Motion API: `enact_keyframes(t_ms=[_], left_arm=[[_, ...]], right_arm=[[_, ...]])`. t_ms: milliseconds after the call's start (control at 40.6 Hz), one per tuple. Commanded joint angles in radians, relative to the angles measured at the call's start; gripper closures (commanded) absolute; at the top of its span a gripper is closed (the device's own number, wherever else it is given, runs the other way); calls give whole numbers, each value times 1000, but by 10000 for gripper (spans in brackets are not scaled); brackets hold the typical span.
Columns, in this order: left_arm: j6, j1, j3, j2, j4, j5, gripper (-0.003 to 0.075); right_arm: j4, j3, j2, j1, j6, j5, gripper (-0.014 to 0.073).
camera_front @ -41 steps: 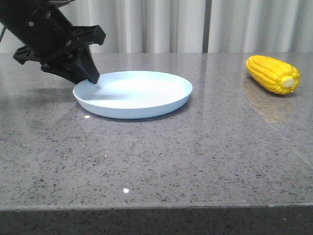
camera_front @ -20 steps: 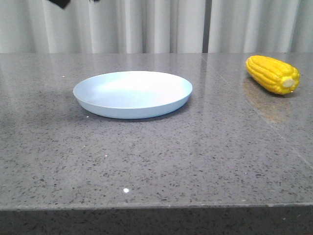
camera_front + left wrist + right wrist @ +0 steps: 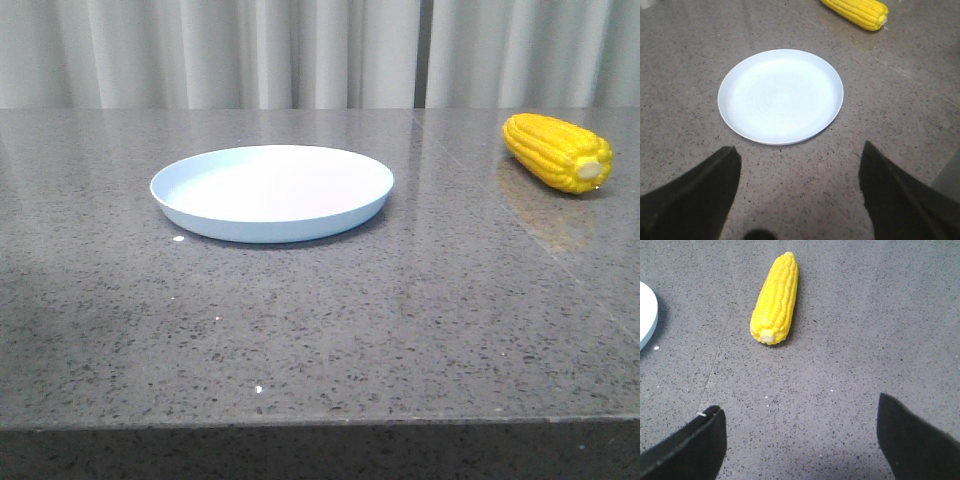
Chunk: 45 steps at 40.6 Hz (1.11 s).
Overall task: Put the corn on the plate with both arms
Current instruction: 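Raise the left gripper away from the plate, then lower the right gripper onto the yellow corn cob and grasp it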
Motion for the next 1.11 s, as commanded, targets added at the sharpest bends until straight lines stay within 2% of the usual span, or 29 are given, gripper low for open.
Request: enact_keyframes(t_ms=[0,173,345,468,838,1084], left_arm=[[-3,-8,4,-85,-16,-31,227],[-3,-8,26,-183,-16,-11,227],[-3,-8,26,-202,-16,-13,226],[-3,-8,26,-202,-16,-20,227],[-3,-8,26,-202,-16,-33,227],[-3,-8,26,-202,-16,-33,226]], right_arm=[[-10,-31,7,-6,-15,-65,-38],[-9,-31,7,-6,-15,-88,-38],[-8,-34,7,-6,-15,-85,-38],[-4,-70,41,-5,-15,-31,-40],[17,-310,344,56,-21,155,-43],[25,-482,603,57,-21,138,-43]])
